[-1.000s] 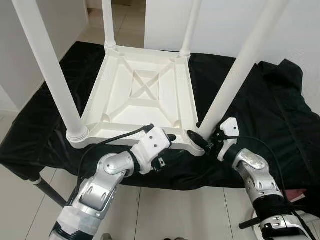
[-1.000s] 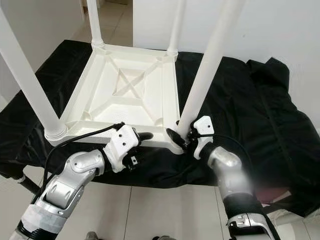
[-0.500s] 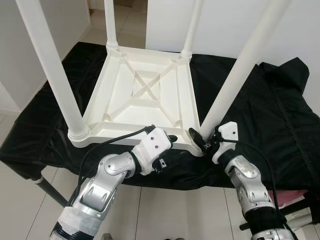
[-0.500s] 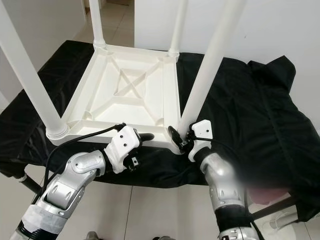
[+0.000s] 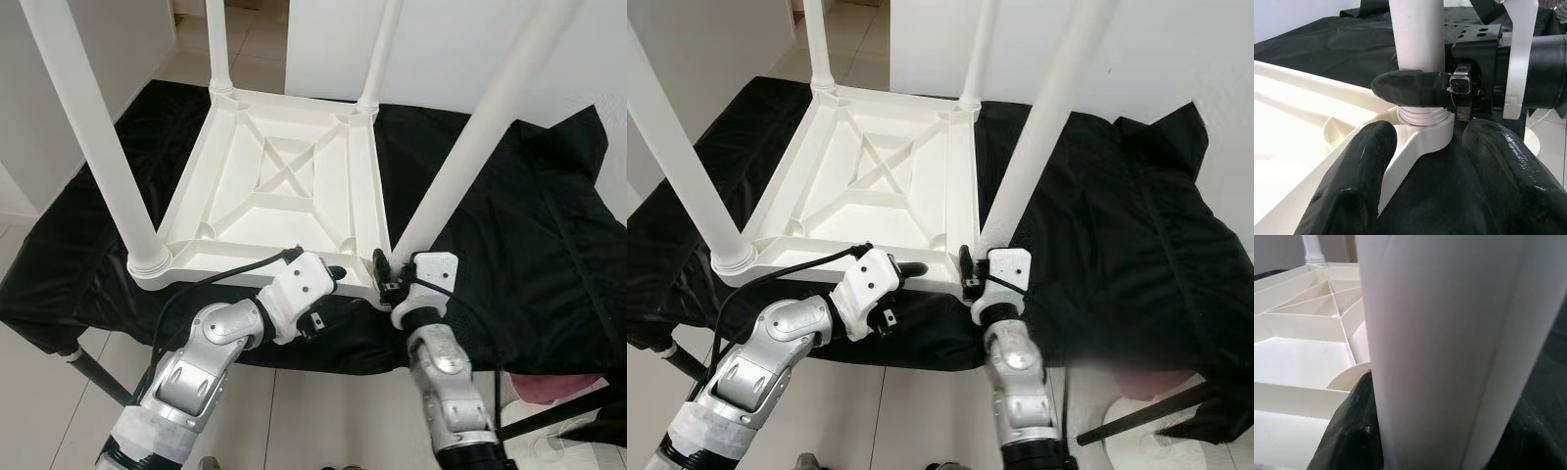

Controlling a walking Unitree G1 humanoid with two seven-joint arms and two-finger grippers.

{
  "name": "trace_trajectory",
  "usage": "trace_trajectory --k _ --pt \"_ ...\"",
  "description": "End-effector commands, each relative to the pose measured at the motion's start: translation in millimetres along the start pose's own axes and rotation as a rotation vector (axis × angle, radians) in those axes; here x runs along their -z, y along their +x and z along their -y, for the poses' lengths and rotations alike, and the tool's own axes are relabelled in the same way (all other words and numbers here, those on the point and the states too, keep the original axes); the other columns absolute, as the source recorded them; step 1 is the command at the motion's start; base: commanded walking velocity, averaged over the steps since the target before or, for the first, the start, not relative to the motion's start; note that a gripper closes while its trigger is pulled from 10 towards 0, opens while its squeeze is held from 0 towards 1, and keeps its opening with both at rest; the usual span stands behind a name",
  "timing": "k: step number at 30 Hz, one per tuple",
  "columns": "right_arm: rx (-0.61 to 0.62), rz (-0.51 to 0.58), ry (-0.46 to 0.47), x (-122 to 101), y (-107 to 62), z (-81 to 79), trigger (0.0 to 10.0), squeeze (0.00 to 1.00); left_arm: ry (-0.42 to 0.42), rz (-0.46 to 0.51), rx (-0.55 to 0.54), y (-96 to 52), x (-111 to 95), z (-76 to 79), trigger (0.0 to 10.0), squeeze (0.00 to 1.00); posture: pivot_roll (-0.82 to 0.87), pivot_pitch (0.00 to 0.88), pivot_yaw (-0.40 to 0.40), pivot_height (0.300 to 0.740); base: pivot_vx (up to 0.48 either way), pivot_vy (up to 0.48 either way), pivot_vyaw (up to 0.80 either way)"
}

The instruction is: Building children table

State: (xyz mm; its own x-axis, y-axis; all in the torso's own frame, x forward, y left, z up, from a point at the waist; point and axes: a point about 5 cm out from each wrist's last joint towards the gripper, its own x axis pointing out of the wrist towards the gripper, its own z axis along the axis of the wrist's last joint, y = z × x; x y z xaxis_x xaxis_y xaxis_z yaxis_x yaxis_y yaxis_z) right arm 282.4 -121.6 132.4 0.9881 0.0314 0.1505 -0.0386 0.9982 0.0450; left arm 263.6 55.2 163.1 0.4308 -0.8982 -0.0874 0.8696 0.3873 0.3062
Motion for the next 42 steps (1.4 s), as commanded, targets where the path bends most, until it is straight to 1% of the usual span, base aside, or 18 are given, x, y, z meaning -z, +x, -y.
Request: trace_trajectory --k 1,2,3,5,9,12,13,16,20,21,24,25,28,31,33,35,39,42 --pt "0.034 -0.044 0.006 6.6 -3.2 -3.9 10.0 0.00 0.005 -0.003 -0.017 1.2 0.2 0.3 10.0 0.00 0.02 0.052 -0.070 0.740 0.000 0.000 0.00" --pt "0.034 -0.044 0.006 6.6 -3.2 -3.9 10.0 0.00 0.005 -0.003 -0.017 1.2 0.2 0.3 10.0 0.00 0.02 0.052 -0.070 0.740 0.000 0.000 0.00" --pt "0.035 -0.035 0.019 4.0 -1.9 -10.1 10.0 0.00 0.002 0.000 -0.014 2.2 -0.2 1.1 10.0 0.00 0.01 0.054 -0.066 0.740 0.000 0.000 0.00" --pt "0.028 -0.032 0.016 2.8 -2.2 -11.3 10.0 0.00 0.002 0.000 -0.012 2.4 -0.2 1.6 10.0 0.00 0.01 0.054 -0.066 0.740 0.000 0.000 0.00" --pt "0.014 -0.029 -0.003 1.4 -2.7 -7.9 10.0 0.00 0.004 0.000 -0.009 2.4 -0.1 1.8 10.0 0.00 0.01 0.054 -0.070 0.740 0.000 0.000 0.00" --pt "0.002 -0.017 0.009 -0.7 -2.9 -6.8 10.0 0.00 0.003 -0.001 -0.011 2.2 0.1 1.5 10.0 0.00 0.01 0.054 -0.071 0.740 0.000 0.000 0.00" --pt "-0.015 -0.005 0.024 -3.1 -3.6 -6.5 10.0 1.00 0.001 0.000 -0.013 2.1 0.0 1.7 10.0 0.00 0.01 0.056 -0.074 0.740 0.000 0.000 0.00" --pt "-0.043 0.012 0.038 -6.8 -5.5 -6.2 10.0 1.00 0.000 0.001 -0.014 2.1 0.2 2.6 10.0 0.00 0.01 0.056 -0.078 0.740 0.000 0.000 0.00" --pt "-0.099 0.011 0.006 -8.0 -10.2 -0.8 10.0 1.00 -0.004 -0.003 -0.017 2.2 1.9 4.2 10.0 0.00 0.01 0.055 -0.084 0.740 0.000 0.000 0.00" --pt "-0.120 0.004 -0.008 -6.8 -11.5 3.6 10.0 0.00 -0.004 -0.002 -0.017 2.2 1.8 4.2 10.0 0.00 0.01 0.052 -0.085 0.740 0.000 0.000 0.00" --pt "-0.133 0.000 -0.017 -6.1 -12.2 6.7 10.0 0.00 -0.003 -0.002 -0.017 2.2 1.7 4.2 10.0 0.00 0.01 0.052 -0.085 0.740 0.000 0.000 0.00" --pt "-0.159 0.000 -0.048 -4.3 -13.7 13.4 10.0 0.00 -0.005 0.000 -0.019 2.5 1.7 3.8 10.0 0.00 0.01 0.049 -0.088 0.740 0.000 0.000 0.00" --pt "-0.246 -0.022 -0.053 0.7 -13.2 23.9 10.0 0.00 -0.005 0.004 -0.023 3.3 1.1 2.5 10.0 0.00 0.01 0.043 -0.090 0.740 0.000 0.000 0.00" --pt "-0.268 -0.024 -0.054 1.3 -13.0 26.0 10.0 0.00 -0.005 0.004 -0.024 3.5 1.0 2.3 10.0 0.00 0.01 0.043 -0.090 0.740 0.000 0.000 0.00" --pt "-0.322 -0.020 -0.078 0.9 -12.2 29.6 10.0 0.00 -0.005 0.006 -0.024 4.0 0.9 2.2 10.0 0.00 0.01 0.041 -0.088 0.740 0.000 0.000 0.00" --pt "-0.342 -0.016 -0.094 0.4 -11.3 31.8 10.0 0.00 -0.004 0.006 -0.024 4.3 0.9 2.0 10.0 0.00 0.01 0.041 -0.088 0.740 0.000 0.000 0.00" --pt "-0.451 -0.034 -0.132 -2.5 6.2 47.4 10.0 0.00 0.001 0.008 -0.019 5.5 -0.2 1.0 10.0 0.00 0.01 0.035 -0.083 0.740 0.000 0.000 0.00" --pt "-0.465 -0.033 -0.134 -3.2 8.3 48.5 10.0 0.00 0.002 0.009 -0.018 5.5 -0.4 1.0 10.0 0.00 0.01 0.035 -0.083 0.740 0.000 0.000 0.00"
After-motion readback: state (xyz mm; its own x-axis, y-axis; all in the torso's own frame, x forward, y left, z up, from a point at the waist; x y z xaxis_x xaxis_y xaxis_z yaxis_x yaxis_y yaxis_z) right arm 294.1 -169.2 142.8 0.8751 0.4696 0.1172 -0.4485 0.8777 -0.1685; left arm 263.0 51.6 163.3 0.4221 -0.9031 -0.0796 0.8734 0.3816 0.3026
